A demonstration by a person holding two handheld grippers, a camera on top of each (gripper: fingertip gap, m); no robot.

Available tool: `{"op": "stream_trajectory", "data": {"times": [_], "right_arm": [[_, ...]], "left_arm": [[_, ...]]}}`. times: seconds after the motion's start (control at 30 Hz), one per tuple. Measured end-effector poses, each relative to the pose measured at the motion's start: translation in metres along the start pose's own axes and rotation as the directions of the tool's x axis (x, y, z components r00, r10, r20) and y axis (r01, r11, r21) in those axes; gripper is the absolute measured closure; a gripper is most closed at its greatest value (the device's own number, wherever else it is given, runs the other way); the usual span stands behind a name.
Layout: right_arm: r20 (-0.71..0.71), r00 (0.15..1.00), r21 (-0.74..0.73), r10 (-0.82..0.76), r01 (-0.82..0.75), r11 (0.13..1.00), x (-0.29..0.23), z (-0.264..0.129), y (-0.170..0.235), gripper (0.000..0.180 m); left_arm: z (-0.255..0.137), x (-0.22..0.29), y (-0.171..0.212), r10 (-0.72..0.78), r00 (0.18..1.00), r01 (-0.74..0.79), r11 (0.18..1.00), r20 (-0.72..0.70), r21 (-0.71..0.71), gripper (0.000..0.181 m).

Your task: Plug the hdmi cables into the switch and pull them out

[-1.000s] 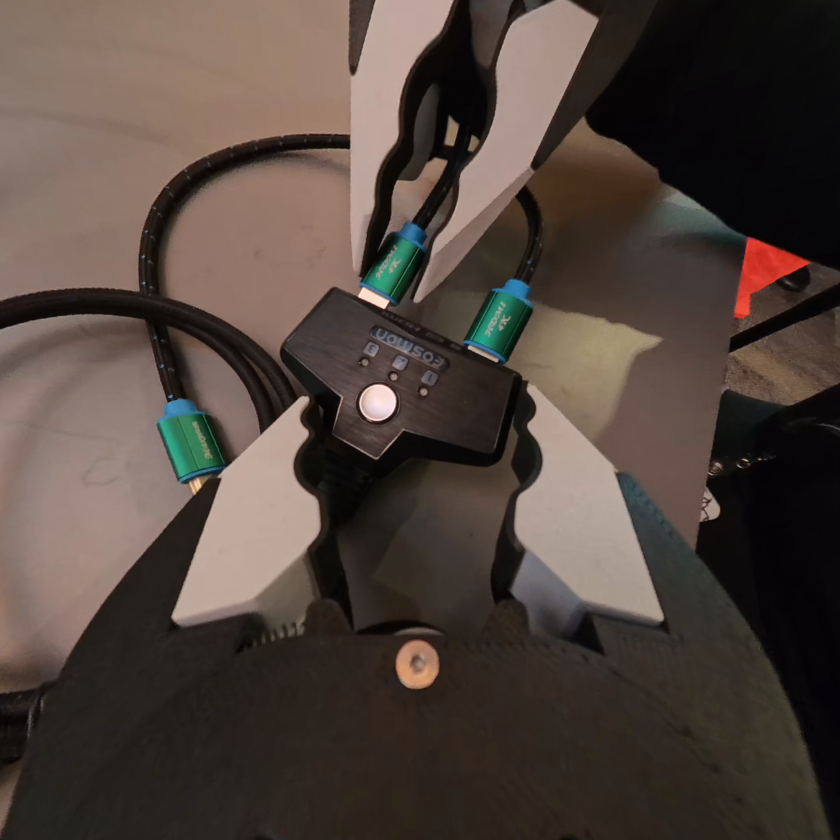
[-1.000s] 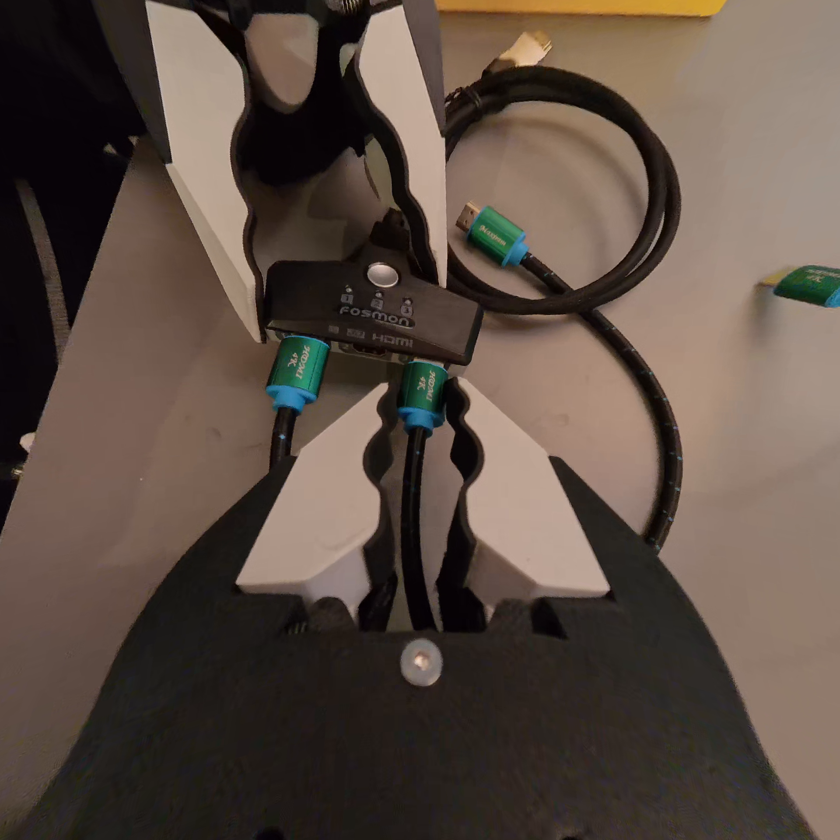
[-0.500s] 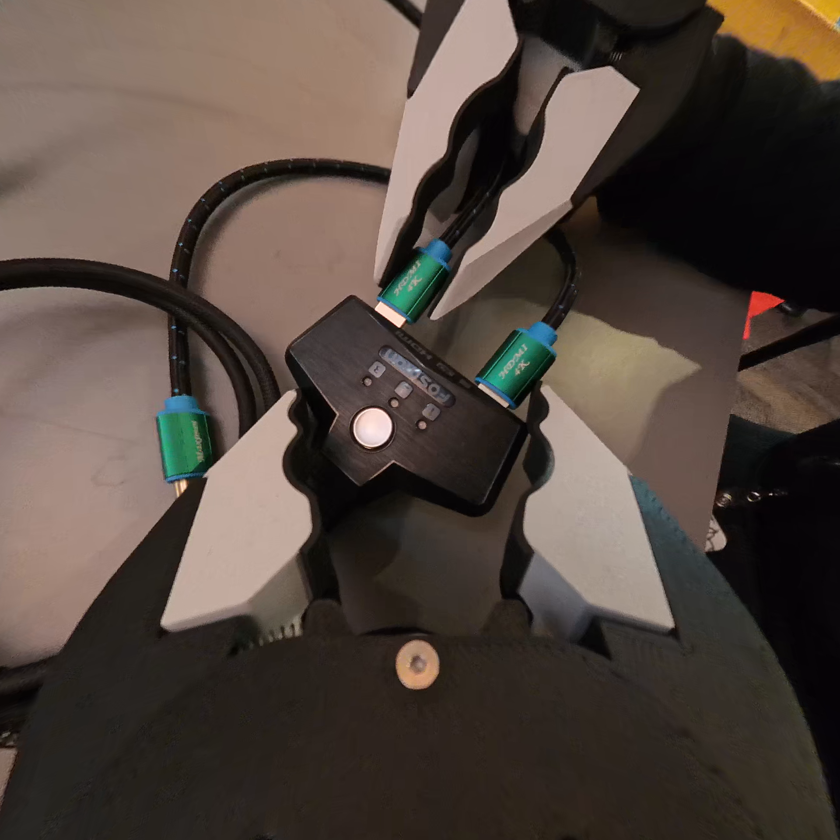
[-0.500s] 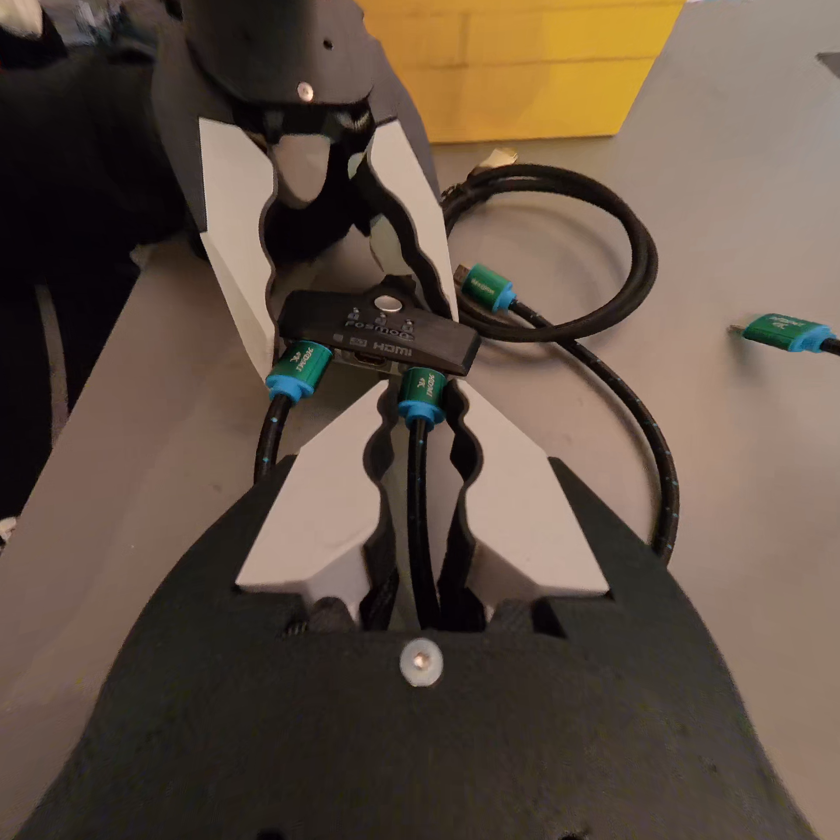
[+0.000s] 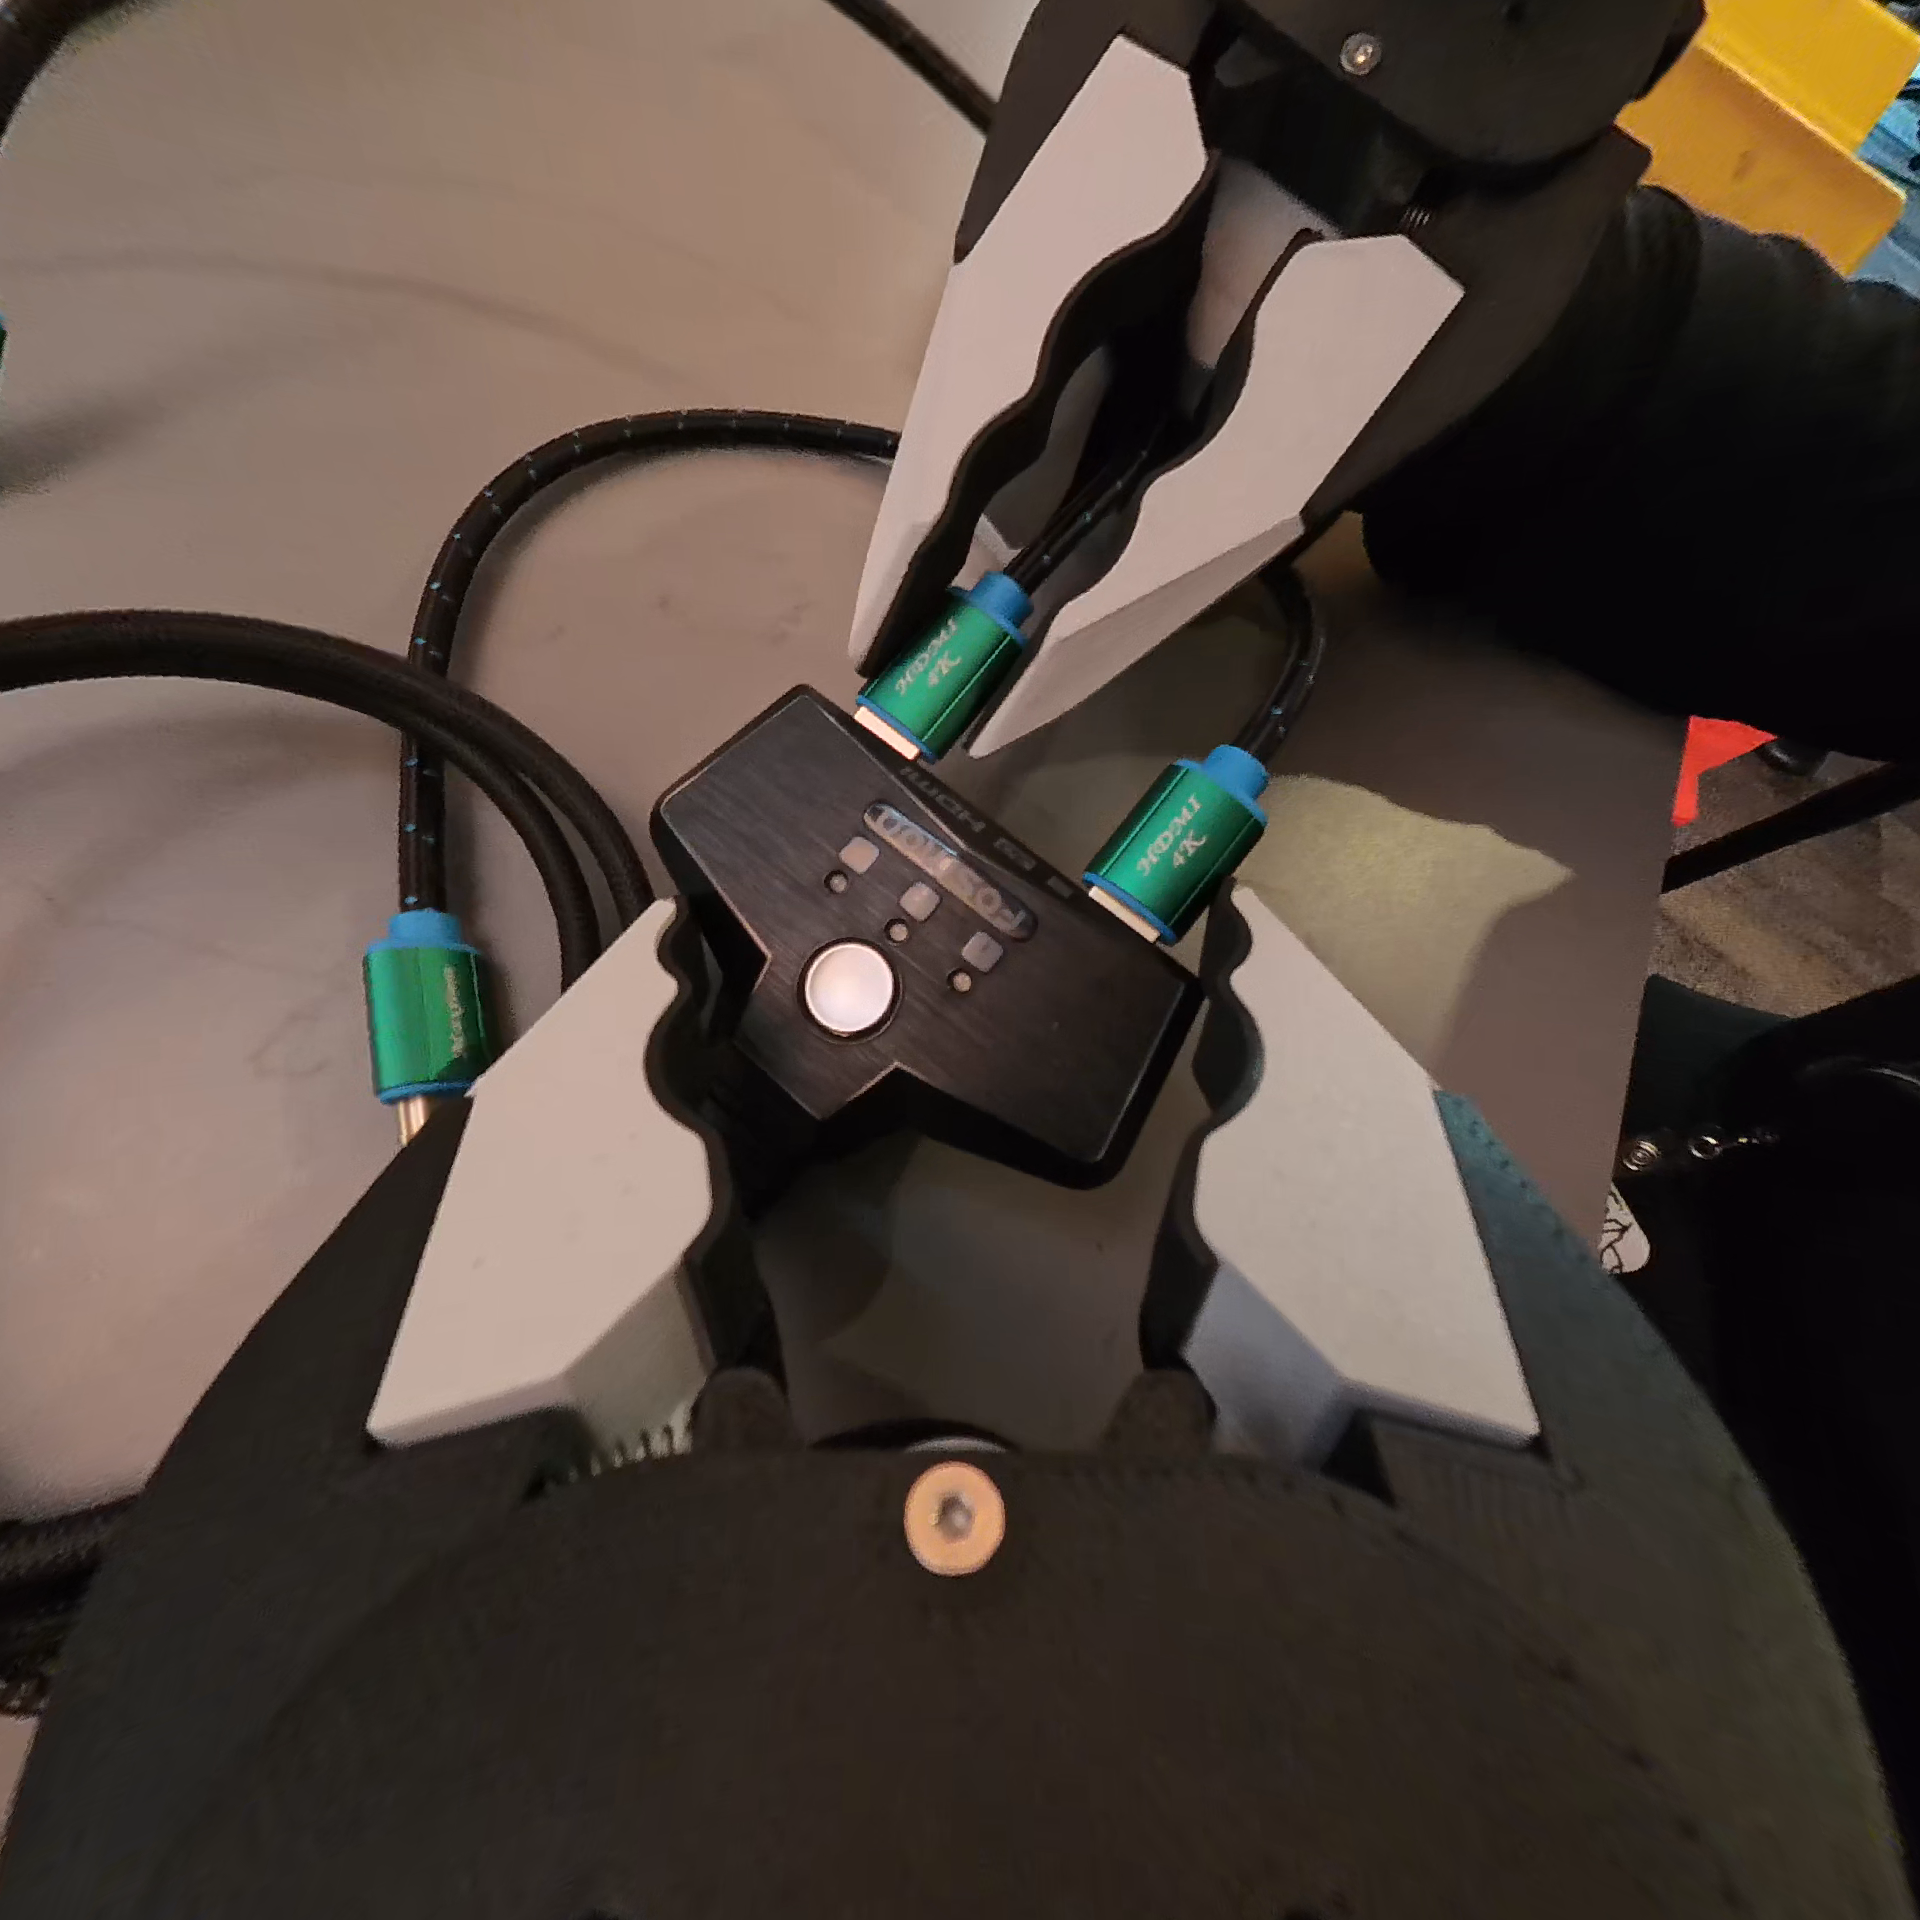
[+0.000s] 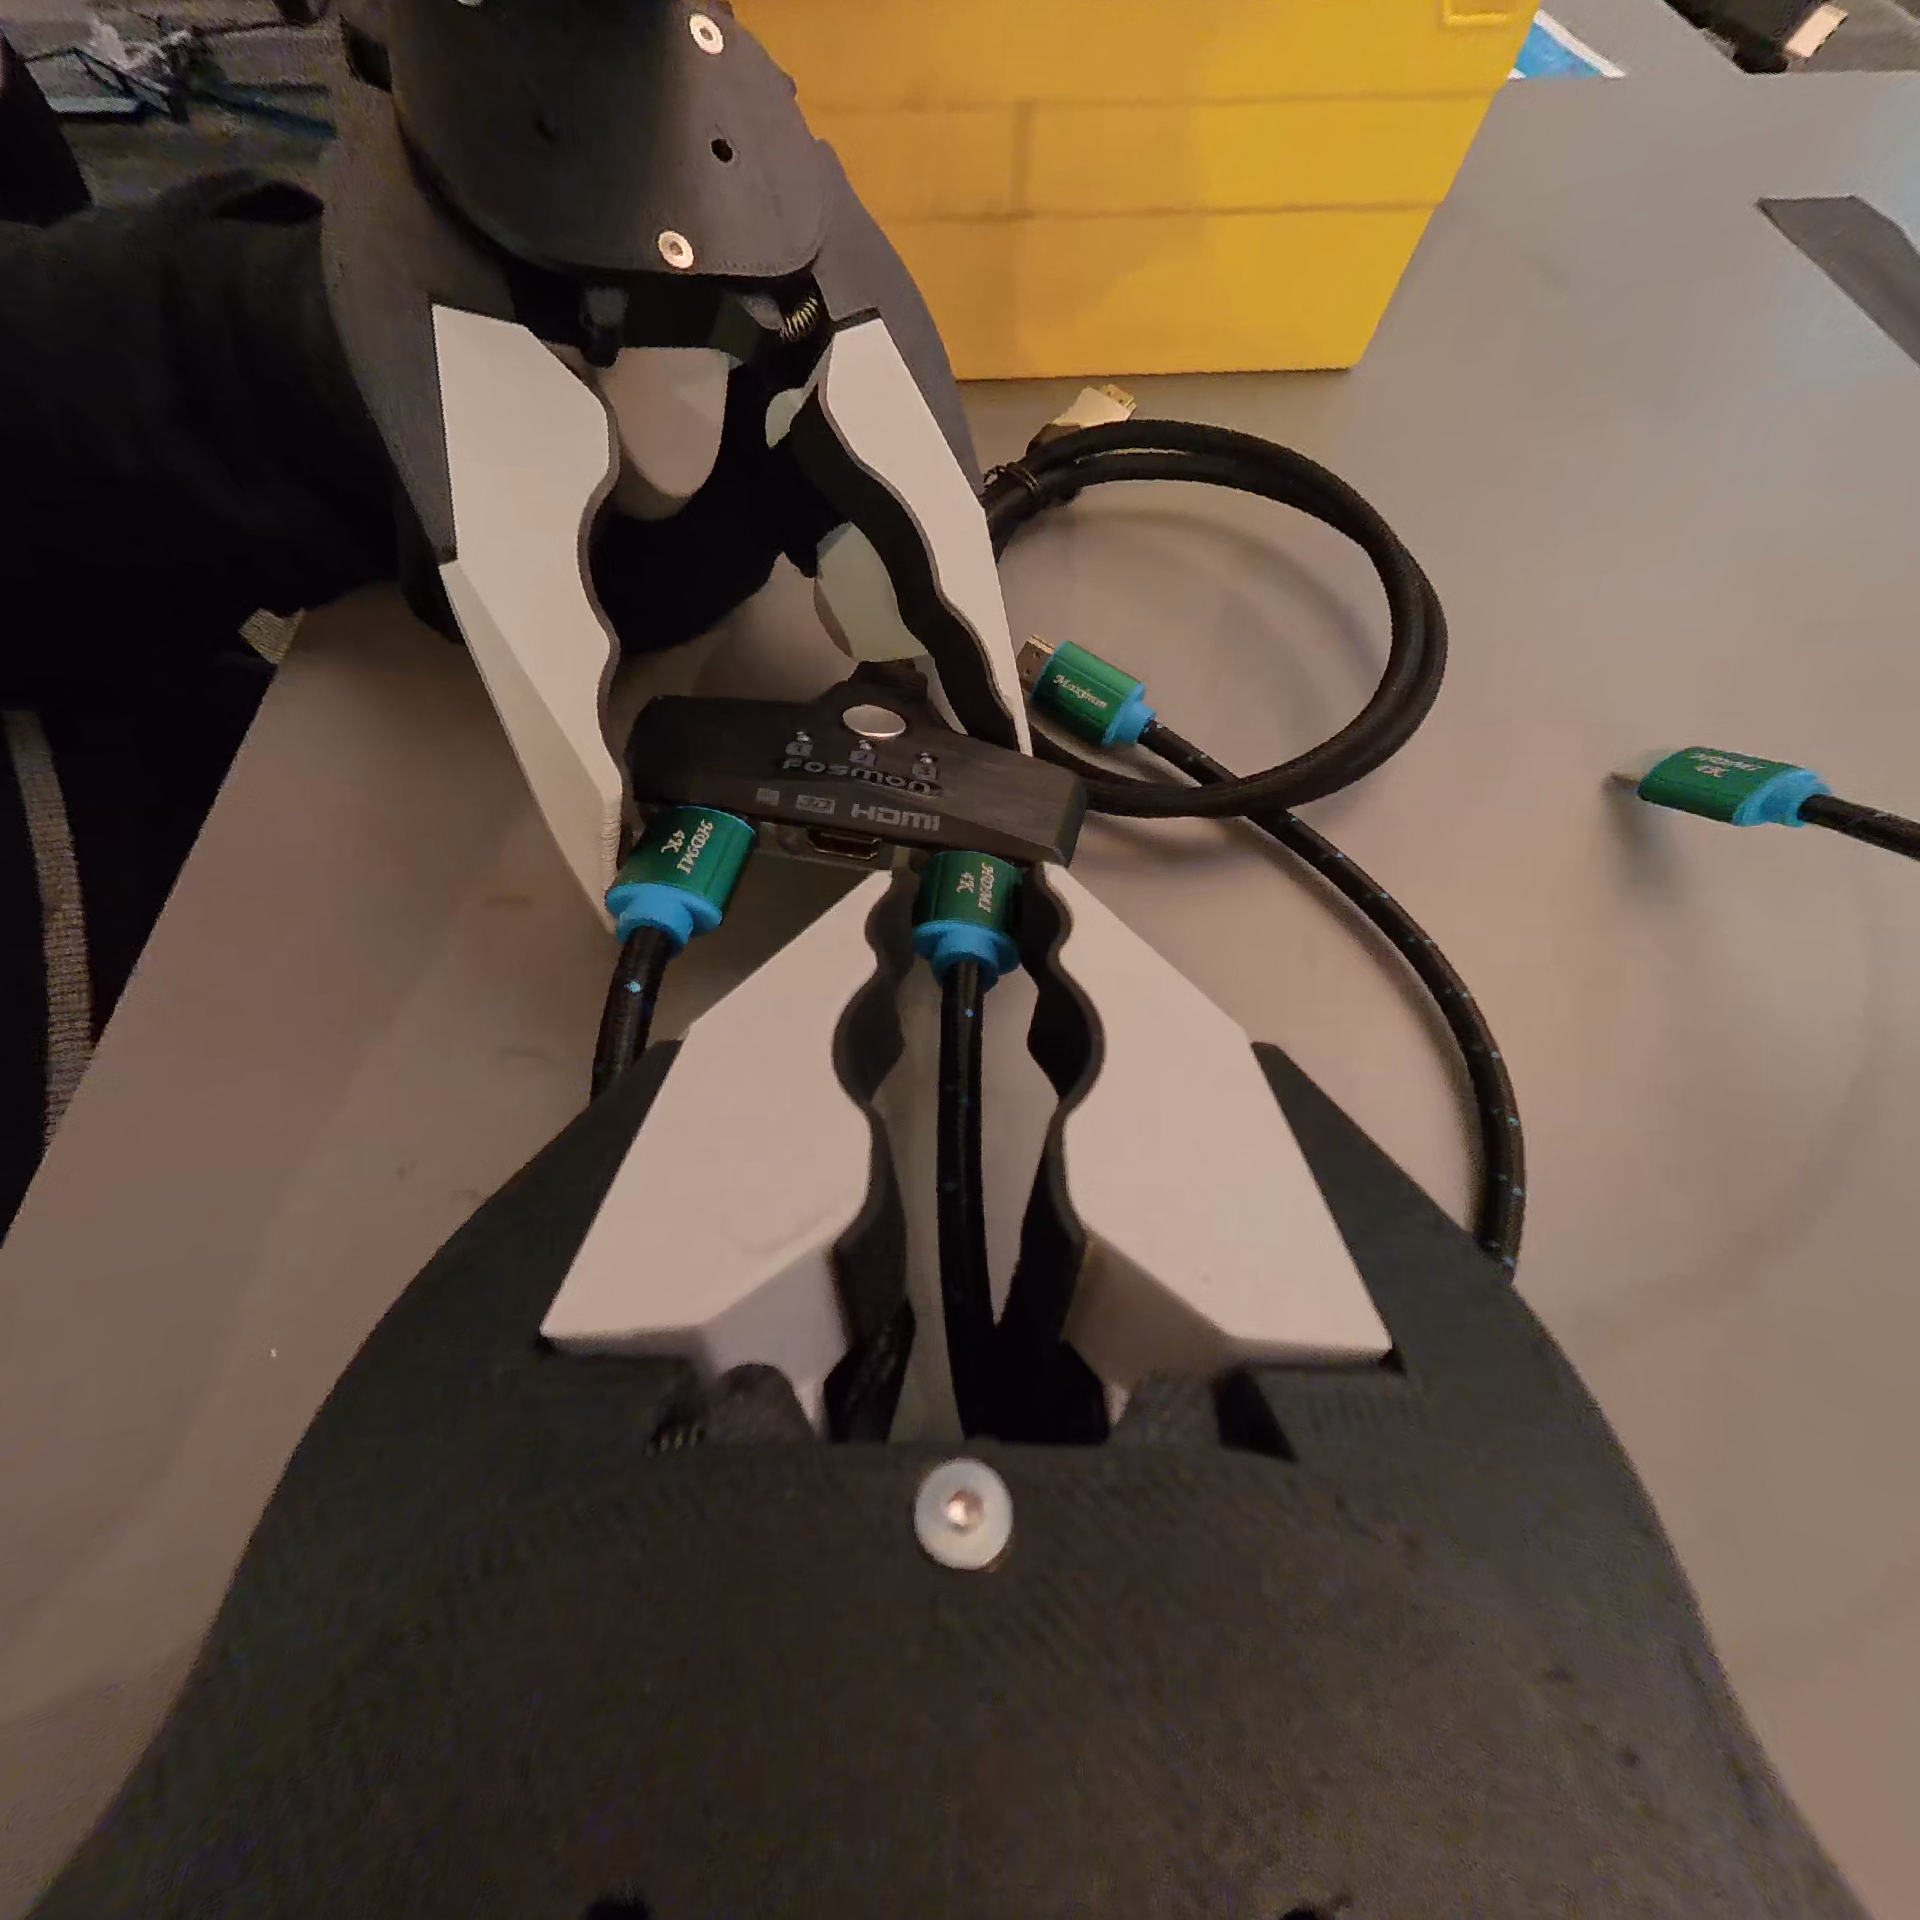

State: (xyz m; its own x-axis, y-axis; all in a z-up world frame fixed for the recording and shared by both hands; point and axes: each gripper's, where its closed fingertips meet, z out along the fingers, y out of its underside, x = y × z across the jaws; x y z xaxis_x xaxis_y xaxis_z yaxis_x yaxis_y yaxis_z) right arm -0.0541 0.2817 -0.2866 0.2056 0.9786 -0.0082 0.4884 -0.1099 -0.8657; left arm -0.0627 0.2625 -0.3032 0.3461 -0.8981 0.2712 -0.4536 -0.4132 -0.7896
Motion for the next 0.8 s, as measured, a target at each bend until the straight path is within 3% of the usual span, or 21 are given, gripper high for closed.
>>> {"op": "stream_trajectory", "data": {"times": [0.07,0.1,0.13,0.2,0.3,0.37,0.4,0.5,0.8], "right_arm": [[0.043,0.999,0.027,0.005,-0.007,1.0,-0.004,0.0,-0.003,0.164],[0.101,0.995,0.095,0.001,-0.01,0.995,-0.014,0.002,-0.014,0.18],[0.143,0.99,0.083,-0.008,-0.004,0.997,-0.024,0.008,-0.017,0.18],[0.098,0.992,-0.03,-0.083,0.087,0.996,-0.019,0.016,-0.003,0.18],[0.093,0.996,0.072,-0.017,0.01,0.997,-0.007,-0.001,-0.023,0.18],[0.103,0.995,-0.016,-0.013,0.014,1.0,-0.01,-0.003,-0.013,0.18],[0.089,0.996,-0.047,0.001,0.004,0.999,-0.008,-0.004,-0.008,0.167],[0.068,0.997,-0.067,0.027,-0.022,0.997,-0.009,-0.011,-0.003,0.157],[-0.057,0.998,-0.257,-0.012,-0.003,0.966,-0.001,-0.026,0.025,0.151]], "left_arm": [[0.001,0.003,0.0,0.012,1.0,-0.012,1.0,-0.012,-0.002,0.089],[0.006,0.02,-0.001,0.057,0.994,-0.057,0.998,-0.091,0.0,0.088],[0.012,0.019,0.007,0.075,0.996,-0.079,0.994,-0.057,-0.071,0.089],[0.018,0.013,0.008,0.089,0.996,-0.088,0.991,0.0,-0.099,0.088],[0.016,0.014,-0.002,0.043,0.998,-0.044,0.999,-0.037,-0.03,0.088],[0.017,0.014,0.0,0.058,0.998,-0.059,0.997,-0.025,-0.042,0.087],[0.017,0.014,-0.001,0.056,0.998,-0.057,0.998,-0.026,-0.039,0.087],[0.017,0.014,-0.001,0.052,0.998,-0.053,0.998,-0.027,-0.034,0.087],[0.017,0.014,0.0,0.059,0.998,-0.06,0.997,-0.023,-0.039,0.088]]}}
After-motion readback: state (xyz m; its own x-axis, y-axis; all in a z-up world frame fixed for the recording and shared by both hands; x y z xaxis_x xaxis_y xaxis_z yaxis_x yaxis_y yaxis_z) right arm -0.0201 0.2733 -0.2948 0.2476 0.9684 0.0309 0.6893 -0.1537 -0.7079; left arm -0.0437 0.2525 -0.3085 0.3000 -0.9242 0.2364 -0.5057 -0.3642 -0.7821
